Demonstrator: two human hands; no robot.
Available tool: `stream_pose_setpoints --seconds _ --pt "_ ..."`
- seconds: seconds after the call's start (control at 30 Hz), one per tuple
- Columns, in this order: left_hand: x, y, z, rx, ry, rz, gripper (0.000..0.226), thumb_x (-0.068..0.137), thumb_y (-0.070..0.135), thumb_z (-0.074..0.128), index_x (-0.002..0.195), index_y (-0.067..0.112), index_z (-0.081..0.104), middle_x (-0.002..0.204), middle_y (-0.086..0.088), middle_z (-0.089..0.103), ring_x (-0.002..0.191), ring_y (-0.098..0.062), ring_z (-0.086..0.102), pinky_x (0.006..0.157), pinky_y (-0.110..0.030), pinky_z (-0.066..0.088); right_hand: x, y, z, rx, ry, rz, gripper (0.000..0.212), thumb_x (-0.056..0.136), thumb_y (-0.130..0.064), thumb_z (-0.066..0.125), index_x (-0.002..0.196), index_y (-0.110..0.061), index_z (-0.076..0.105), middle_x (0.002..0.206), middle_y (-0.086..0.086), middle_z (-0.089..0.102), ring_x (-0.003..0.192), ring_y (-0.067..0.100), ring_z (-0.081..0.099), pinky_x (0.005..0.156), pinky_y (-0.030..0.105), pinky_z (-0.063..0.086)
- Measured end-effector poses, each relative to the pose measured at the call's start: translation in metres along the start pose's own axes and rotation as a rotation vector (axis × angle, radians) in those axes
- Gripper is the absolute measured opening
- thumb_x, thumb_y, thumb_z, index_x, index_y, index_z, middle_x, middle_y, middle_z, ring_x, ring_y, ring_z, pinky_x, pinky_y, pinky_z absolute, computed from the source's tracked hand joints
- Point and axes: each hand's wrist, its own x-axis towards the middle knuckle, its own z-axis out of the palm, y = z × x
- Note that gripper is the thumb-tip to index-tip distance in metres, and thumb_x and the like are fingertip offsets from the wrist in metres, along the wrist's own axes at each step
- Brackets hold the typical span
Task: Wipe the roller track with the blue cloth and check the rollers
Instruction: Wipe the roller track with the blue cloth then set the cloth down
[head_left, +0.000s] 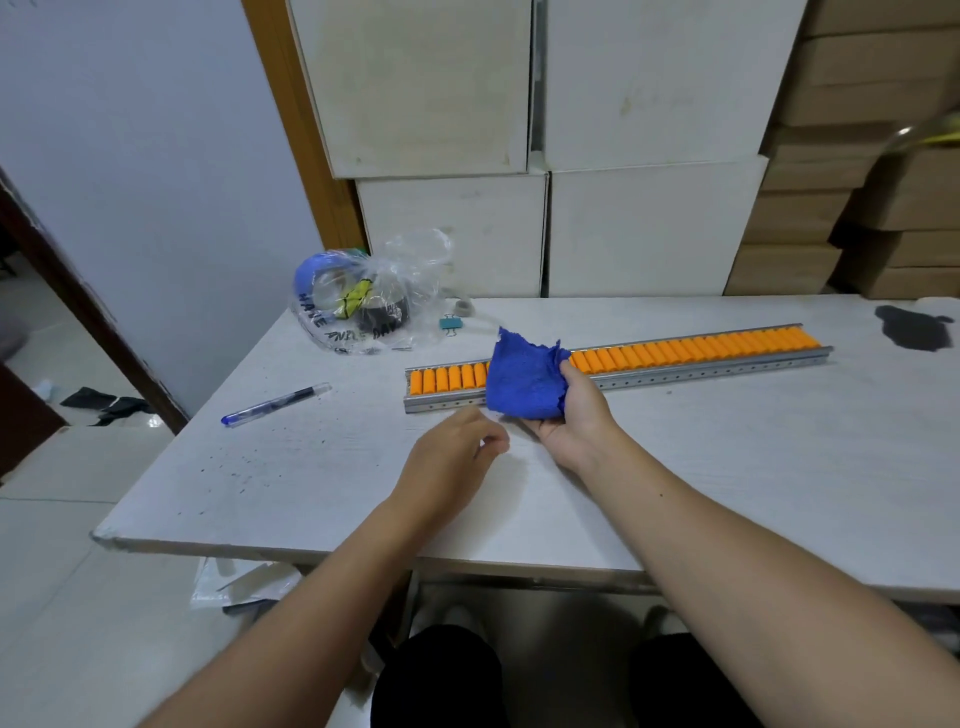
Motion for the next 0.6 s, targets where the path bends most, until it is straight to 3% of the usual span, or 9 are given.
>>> stream_pose_setpoints --seconds 0.13,0.27,0.37,0.43,0.5,0.6 --pt "0.000 -0.001 0.002 0.014 -0.054 -0.049 0.020 0.093 0.023 0.054 0.100 0.018 0.072 0.098 0.006 0.062 0.087 -0.010 0.056 0.077 -0.028 0.044 0.002 -0.007 -0.012 0.020 -0.018 0.027 0.043 0.091 -0.046 0.055 0.119 -0.013 0.058 0.115 0.013 0.067 0.104 0.034 0.065 0.088 0.054 0.052" --pt "0.005 -0.004 0.002 -0.054 0.045 -0.101 0.007 0.086 0.017 0.063 0.081 0.020 0.068 0.089 0.006 0.060 0.077 -0.010 0.056 0.071 -0.029 0.045 0.000 -0.014 -0.018 -0.026 -0.003 0.020 0.028 0.094 -0.019 0.057 0.121 -0.012 0.054 0.114 0.013 0.065 0.106 0.034 0.063 0.083 0.051 0.054" --pt "0.016 -0.016 -0.005 -0.076 0.256 -0.122 0.010 0.087 0.016 0.064 0.096 0.016 0.068 0.100 -0.001 0.058 0.091 -0.019 0.057 0.080 -0.029 0.043 0.003 -0.036 -0.027 -0.020 0.033 -0.034 0.021 0.096 -0.013 0.050 0.115 -0.017 0.055 0.110 0.010 0.065 0.099 0.031 0.064 0.080 0.049 0.054" --pt "0.025 -0.030 -0.012 -0.034 0.336 -0.212 0.037 0.082 0.018 0.071 0.118 0.012 0.061 0.115 -0.011 0.053 0.109 -0.027 0.050 0.091 -0.028 0.035 0.006 -0.058 -0.032 -0.046 0.095 -0.107 0.015 0.096 -0.015 0.049 0.109 -0.019 0.055 0.103 0.007 0.066 0.093 0.028 0.065 0.073 0.047 0.055" --pt "0.036 -0.042 -0.018 -0.015 0.306 -0.350 0.071 0.073 0.025 0.079 0.135 0.011 0.047 0.129 -0.016 0.046 0.122 -0.031 0.040 0.100 -0.031 0.030 0.013 -0.080 -0.037 -0.126 0.201 -0.208 0.013 0.094 -0.018 0.052 0.107 -0.019 0.054 0.096 0.003 0.065 0.088 0.024 0.065 0.069 0.044 0.056" --pt "0.044 -0.055 -0.016 -0.009 0.238 -0.472 0.101 0.064 0.035 0.085 0.144 0.010 0.029 0.145 -0.018 0.037 0.135 -0.033 0.031 0.111 -0.043 0.025 0.028 -0.105 -0.045 -0.229 0.344 -0.333 0.005 0.091 -0.021 0.055 0.087 -0.019 0.056 0.089 -0.001 0.064 0.089 0.022 0.064 0.086 0.043 0.054"
